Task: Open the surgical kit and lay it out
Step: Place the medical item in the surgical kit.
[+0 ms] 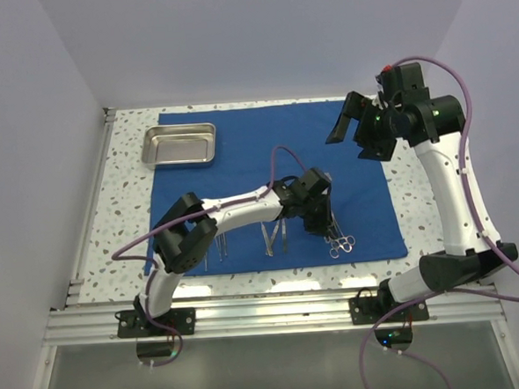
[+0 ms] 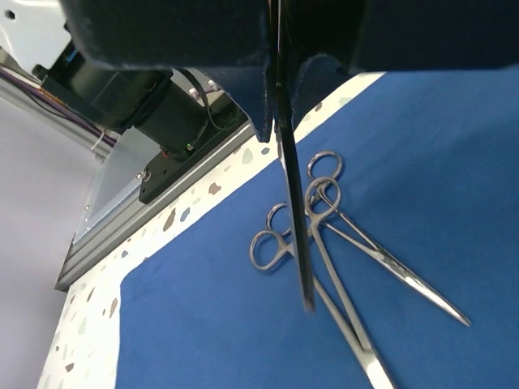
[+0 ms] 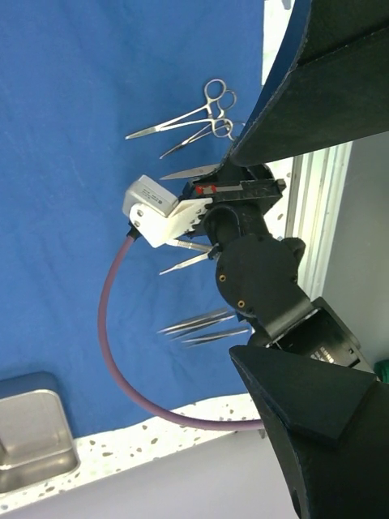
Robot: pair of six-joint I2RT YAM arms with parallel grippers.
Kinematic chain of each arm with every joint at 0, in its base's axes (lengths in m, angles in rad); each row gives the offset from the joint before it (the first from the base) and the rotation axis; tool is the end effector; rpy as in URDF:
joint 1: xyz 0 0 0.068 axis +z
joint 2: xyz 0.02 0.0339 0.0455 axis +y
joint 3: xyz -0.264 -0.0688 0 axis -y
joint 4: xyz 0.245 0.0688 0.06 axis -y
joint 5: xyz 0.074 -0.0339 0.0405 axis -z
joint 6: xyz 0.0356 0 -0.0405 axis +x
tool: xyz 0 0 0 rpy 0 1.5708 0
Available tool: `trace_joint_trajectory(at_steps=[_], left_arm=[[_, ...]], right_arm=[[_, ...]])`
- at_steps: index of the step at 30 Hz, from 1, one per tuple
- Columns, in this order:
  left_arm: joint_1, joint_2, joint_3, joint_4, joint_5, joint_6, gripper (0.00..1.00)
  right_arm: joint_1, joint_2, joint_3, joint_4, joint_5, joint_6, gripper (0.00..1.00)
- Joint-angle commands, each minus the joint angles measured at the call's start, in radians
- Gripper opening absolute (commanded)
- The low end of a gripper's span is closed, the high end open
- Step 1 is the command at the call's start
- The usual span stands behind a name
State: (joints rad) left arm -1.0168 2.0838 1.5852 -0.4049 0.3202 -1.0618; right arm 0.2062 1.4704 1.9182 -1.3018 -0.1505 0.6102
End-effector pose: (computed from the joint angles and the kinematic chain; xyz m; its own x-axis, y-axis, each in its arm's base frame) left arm 0.2325 -0.3972 0.1944 -0.9957 0.0341 -0.0857 0.0824 0.7459 -0.6609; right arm 0.2535 0.0585 0.4540 -0.7760 0.4165 -0.4736 0.1780 0.8650 0.4691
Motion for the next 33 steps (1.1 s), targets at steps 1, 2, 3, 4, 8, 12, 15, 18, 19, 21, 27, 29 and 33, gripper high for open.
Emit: trace_joint_trajectory(at_steps=[1, 2, 3, 4, 8, 12, 15, 18, 19, 21, 27, 29, 33], left_arm=[[-0.052, 0.025, -0.025, 0.121, 0.020, -0.125, 0.00], [-0.058, 0.038, -0.025, 0.144, 0.037, -0.135, 0.00], [-0.066, 0.051, -0.019, 0.152, 0.042, -0.141, 0.00], [-0.068, 0.068, -0.016, 0.150, 0.040, -0.151, 0.00], [-0.069, 0.074, 0.010, 0.111, -0.028, -0.142, 0.07], [-0.068, 0.087, 0.088, 0.015, -0.090, -0.086, 0.27], [-0.066, 0.082, 0.084, 0.028, -0.107, -0.084, 0.30], [-0.057, 0.108, 0.116, 0.012, -0.105, -0.073, 0.36], [-0.057, 0.110, 0.124, 0.002, -0.105, -0.072, 0.39], [-0.055, 0.110, 0.137, -0.021, -0.112, -0.067, 0.47], [-0.037, 0.023, 0.171, -0.172, -0.180, 0.002, 0.64], [-0.020, -0.036, 0.147, -0.224, -0.229, 0.023, 0.67], [0.073, -0.270, 0.110, -0.267, -0.328, 0.113, 0.68]], right_arm=[[-0.005, -0.045, -0.044, 0.039, -0.017, 0.002, 0.96], [-0.005, -0.048, -0.054, 0.041, -0.018, 0.002, 0.96], [-0.005, -0.053, -0.068, 0.045, -0.024, 0.002, 0.96], [-0.007, -0.055, -0.073, 0.050, -0.027, 0.002, 0.96], [-0.005, -0.059, -0.081, 0.055, -0.032, -0.003, 0.96], [-0.005, -0.059, -0.084, 0.053, -0.031, -0.012, 0.96], [-0.005, -0.061, -0.097, 0.061, -0.041, -0.010, 0.96], [-0.005, -0.065, -0.102, 0.068, -0.047, -0.009, 0.96], [-0.005, -0.067, -0.100, 0.067, -0.049, -0.009, 0.96], [-0.005, -0.067, -0.096, 0.065, -0.044, -0.013, 0.96], [-0.005, -0.059, -0.078, 0.052, -0.040, -0.032, 0.96], [-0.005, -0.055, -0.059, 0.053, -0.049, -0.043, 0.95], [-0.005, -0.056, -0.012, 0.091, -0.098, -0.084, 0.95]])
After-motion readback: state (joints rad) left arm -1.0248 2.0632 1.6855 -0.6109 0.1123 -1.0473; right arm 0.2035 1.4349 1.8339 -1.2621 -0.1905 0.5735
